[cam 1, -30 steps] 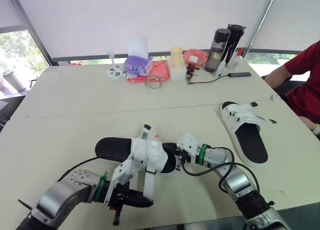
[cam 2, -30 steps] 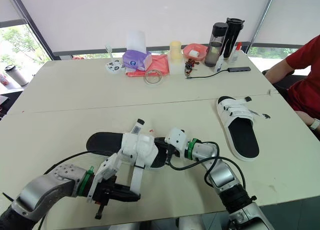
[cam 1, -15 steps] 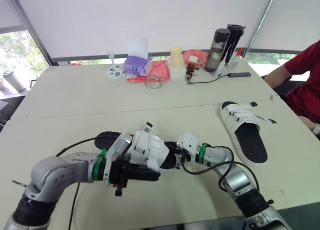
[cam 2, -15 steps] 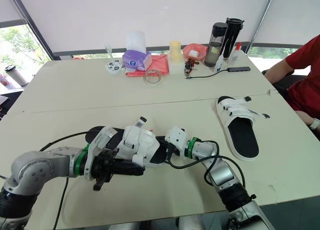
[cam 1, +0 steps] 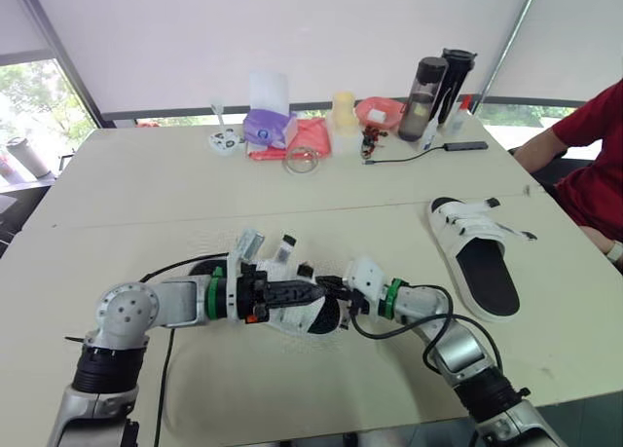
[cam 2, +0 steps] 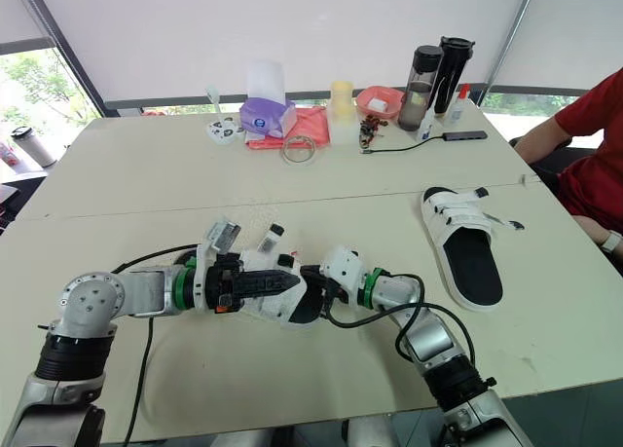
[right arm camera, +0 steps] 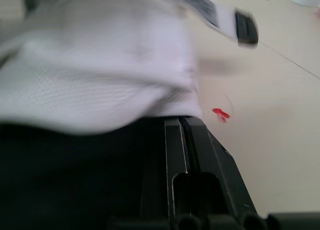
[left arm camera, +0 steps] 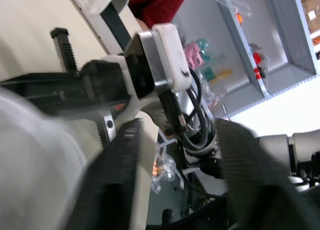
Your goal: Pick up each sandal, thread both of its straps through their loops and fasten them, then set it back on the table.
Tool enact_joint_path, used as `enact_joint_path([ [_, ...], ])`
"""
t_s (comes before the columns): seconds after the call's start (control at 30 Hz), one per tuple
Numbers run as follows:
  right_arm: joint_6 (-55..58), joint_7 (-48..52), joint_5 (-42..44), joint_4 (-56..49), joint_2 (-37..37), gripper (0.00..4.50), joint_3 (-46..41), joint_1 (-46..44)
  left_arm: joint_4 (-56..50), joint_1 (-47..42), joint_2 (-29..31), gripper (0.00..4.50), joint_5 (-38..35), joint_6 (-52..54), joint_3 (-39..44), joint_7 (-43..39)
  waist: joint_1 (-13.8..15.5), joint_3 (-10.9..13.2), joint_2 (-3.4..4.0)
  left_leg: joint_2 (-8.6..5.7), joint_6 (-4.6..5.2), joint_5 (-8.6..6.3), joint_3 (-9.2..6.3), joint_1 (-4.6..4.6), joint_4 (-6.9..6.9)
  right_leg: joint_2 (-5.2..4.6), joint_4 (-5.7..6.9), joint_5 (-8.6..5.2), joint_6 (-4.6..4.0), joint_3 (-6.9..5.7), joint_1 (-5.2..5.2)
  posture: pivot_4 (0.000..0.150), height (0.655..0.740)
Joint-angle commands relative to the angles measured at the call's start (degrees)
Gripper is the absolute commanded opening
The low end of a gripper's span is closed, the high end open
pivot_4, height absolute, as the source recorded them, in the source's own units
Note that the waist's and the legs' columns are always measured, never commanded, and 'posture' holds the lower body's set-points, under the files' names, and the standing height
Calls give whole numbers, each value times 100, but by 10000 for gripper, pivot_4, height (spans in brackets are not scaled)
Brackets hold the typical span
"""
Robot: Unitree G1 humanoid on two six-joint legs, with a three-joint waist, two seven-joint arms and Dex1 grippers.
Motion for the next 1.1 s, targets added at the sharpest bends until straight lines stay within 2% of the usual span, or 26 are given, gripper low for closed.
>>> enact_joint_path([
  [0.03,293,-22,-304,546,-83,0,178,265,132,-181,-78,43659,-24,-43,118,180,1,-1,-1,0,0,0,0,0,0,0,0,0,0,0,0,1500,7400],
  [0.23,296,-50,-299,562,-83,0,161,260,294,-385,49,43659,689,-327,-16,-178,2,-1,-2,0,0,2,0,1,0,0,0,2,-3,0,0,1500,7400],
  [0.47,291,-77,-292,579,-78,0,144,255,-189,-535,372,43659,2040,-1579,-432,-1480,0,-1,-2,0,-7,-1,1,1,-2,-2,-2,8,-16,0,0,1500,7400],
  [0.67,273,-84,-294,604,-68,0,141,248,-554,-526,809,43659,3588,-3085,-951,-2330,-3,-1,0,0,-8,-2,1,-4,-7,-5,-10,7,-16,1,-4,1500,7400],
  [0.97,245,-86,-303,682,-8,0,161,177,276,-790,779,43659,4911,-4211,-1592,-3157,-8,0,-1,2,-7,-2,1,-10,-9,-5,-15,1,-5,1,-9,1500,7400],
  [1.1,226,-83,-304,688,-9,0,161,173,821,-1089,794,43659,5084,-4175,-1868,-3845,-12,1,-3,2,-5,0,1,-10,-8,-3,-15,2,-5,0,-11,1500,7400],
])
